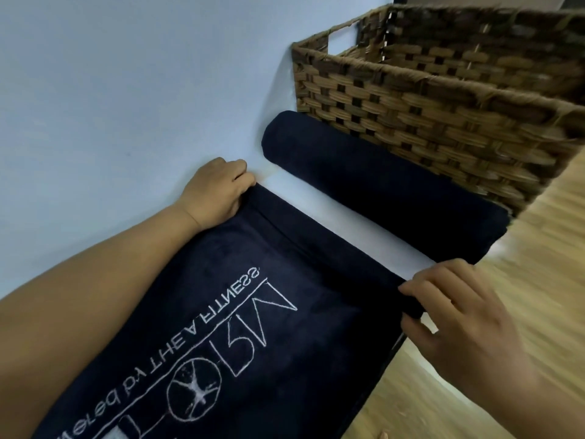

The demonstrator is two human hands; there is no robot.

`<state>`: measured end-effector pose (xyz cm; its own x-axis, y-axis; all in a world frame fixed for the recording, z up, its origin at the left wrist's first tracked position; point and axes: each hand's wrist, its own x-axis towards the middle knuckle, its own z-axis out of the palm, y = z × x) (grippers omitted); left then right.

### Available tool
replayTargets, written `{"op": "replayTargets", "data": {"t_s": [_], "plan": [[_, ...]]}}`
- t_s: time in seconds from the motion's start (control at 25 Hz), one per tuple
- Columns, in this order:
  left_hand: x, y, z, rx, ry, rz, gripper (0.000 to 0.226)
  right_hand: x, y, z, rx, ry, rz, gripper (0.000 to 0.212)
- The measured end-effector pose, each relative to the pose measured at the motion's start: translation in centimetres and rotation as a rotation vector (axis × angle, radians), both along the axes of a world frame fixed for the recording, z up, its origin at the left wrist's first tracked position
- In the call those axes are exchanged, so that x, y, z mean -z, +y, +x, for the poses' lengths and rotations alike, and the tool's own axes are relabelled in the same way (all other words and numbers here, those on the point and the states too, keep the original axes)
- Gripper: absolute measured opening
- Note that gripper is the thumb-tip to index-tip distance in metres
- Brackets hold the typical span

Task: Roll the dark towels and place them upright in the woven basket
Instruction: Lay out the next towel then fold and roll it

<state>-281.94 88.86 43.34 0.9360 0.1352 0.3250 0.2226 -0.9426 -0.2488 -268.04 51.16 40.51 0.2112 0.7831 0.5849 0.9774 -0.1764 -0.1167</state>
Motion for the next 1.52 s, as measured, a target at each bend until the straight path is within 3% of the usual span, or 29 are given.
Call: {"op": "replayTargets", "data": {"t_s": [0.12, 0.24, 0.36, 0.44, 0.6, 0.68, 0.76, 0.84, 0.92, 1.04, 1.32, 1.52], "plan": [[0.4, -0.2, -1.8, 0.080, -0.062, -0.010, 0.013, -0.1, -0.3, 0.0, -0.156, -0.121, -0.026, 0.010], [0.5, 0.0, -4.3, 0.093, -0.026, -0.112, 0.045, 0.0, -0.5, 0.1, -0.244, -0.124, -0.080, 0.016], [-0.2, -0.4, -5.7, 0.018, 0.044, -0.198, 0.045, 0.1, -0.6, -0.3, -0.308, -0.092, -0.126, 0.022], [-1.7, -0.7, -4.6, -0.010, 0.090, -0.308, 0.045, -0.4, -0.7, -0.8, -0.313, 0.032, -0.145, 0.023], [-5.0, -0.2, -0.4, -0.241, 0.343, -0.356, 0.010, -2.8, -0.5, -0.8, -0.192, 0.460, -0.108, 0.013], [-5.3, -0.3, 1.5, -0.222, 0.435, -0.314, 0.020, -3.4, -0.3, -0.6, -0.051, 0.670, -0.099, 0.022], [-5.6, -0.6, 2.6, -0.171, 0.472, -0.432, 0.041, -3.7, 0.1, -0.8, 0.071, 0.848, -0.150, 0.035], [-5.7, -0.8, 3.1, -0.149, 0.568, -0.559, 0.054, -3.5, 0.1, -1.0, 0.176, 0.912, -0.265, 0.033], [-5.4, -0.7, 3.0, -0.104, 0.649, -0.520, 0.055, -3.9, 0.2, -1.5, 0.242, 0.879, -0.349, 0.020], [-4.7, -0.7, 2.3, -0.021, 0.618, -0.384, 0.050, -4.3, 0.1, -2.3, 0.260, 0.889, -0.341, 0.016], [-2.2, -0.2, 0.9, 0.044, 0.247, -0.254, 0.042, -3.2, 0.4, -2.6, 0.256, 0.584, -0.294, 0.025], [-0.5, -1.2, -0.6, 0.081, -0.029, -0.100, 0.046, -1.1, 0.2, -1.8, 0.088, 0.230, -0.047, 0.028]]}}
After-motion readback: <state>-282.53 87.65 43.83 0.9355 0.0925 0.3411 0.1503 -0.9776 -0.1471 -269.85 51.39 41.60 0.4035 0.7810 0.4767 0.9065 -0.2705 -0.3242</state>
